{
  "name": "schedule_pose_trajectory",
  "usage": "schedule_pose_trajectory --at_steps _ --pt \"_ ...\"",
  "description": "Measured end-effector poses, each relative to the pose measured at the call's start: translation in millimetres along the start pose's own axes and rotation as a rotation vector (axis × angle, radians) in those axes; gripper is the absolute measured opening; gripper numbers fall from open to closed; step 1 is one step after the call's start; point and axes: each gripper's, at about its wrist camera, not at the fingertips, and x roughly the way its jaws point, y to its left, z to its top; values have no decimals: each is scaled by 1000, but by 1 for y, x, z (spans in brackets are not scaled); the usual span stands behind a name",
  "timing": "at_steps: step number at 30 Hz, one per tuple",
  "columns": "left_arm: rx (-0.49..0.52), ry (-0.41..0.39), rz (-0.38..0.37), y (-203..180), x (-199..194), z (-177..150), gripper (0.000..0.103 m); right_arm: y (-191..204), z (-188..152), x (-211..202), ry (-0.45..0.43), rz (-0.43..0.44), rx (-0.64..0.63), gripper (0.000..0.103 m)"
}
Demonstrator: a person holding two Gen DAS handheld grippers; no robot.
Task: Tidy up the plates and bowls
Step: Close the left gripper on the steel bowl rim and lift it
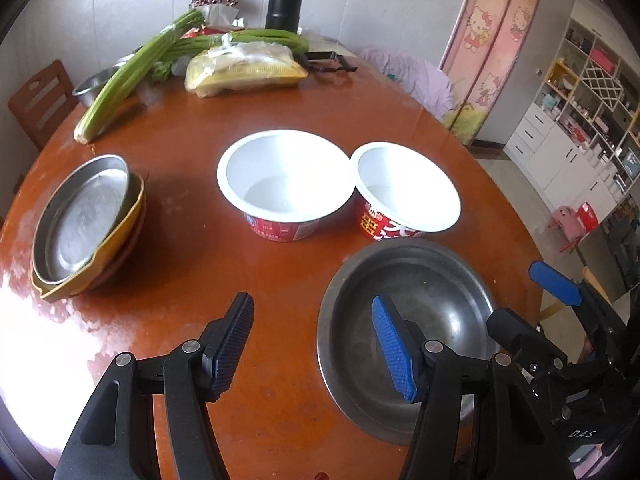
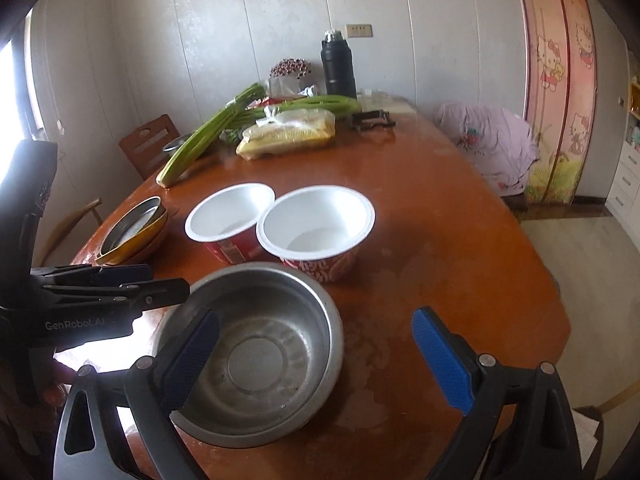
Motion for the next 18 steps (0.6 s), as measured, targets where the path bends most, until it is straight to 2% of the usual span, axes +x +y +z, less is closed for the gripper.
schedule_pose_trajectory --at_steps 5,14,18 --pt "10 14 3 -4 7 -4 63 -7 -8 10 20 20 20 97" --pt "18 79 -15 -10 28 -11 63 -13 -21 38 138 -11 52 97" --pt "15 96 -31 -10 34 -12 63 -10 -23 40 127 -44 36 84"
